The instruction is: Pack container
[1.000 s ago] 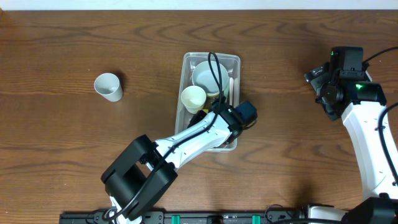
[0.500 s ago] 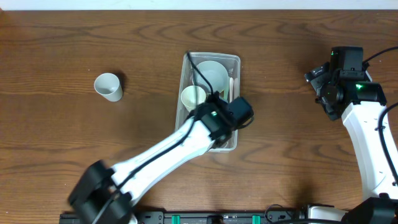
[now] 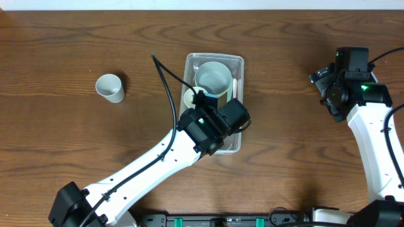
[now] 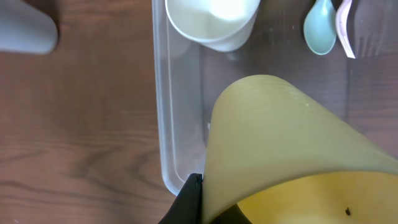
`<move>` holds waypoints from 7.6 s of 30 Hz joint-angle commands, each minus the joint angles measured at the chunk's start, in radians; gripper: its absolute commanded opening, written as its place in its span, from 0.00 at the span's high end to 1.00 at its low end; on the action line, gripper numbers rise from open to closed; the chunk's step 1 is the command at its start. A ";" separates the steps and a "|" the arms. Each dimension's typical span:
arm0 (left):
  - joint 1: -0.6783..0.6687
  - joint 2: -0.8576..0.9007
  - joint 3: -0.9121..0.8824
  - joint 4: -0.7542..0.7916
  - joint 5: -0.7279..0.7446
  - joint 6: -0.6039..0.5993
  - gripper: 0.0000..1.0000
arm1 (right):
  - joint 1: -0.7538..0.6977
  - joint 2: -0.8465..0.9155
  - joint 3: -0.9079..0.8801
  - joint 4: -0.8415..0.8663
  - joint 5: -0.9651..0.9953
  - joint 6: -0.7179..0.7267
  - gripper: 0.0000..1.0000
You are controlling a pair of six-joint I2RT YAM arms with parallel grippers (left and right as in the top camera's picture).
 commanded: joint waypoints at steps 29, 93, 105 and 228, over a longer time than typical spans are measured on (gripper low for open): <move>0.214 0.025 -0.064 0.050 0.179 -0.198 0.94 | -0.004 0.001 0.000 -0.001 0.017 0.016 0.01; 0.369 -0.161 0.047 0.138 0.067 -0.002 0.25 | -0.004 0.001 0.000 -0.001 0.017 0.016 0.01; 0.741 -0.028 0.047 0.418 0.147 0.298 0.23 | -0.005 0.001 0.000 -0.001 0.017 0.016 0.01; 0.158 0.302 0.082 0.360 0.490 0.431 0.94 | -0.004 0.001 0.000 -0.001 0.018 0.016 0.01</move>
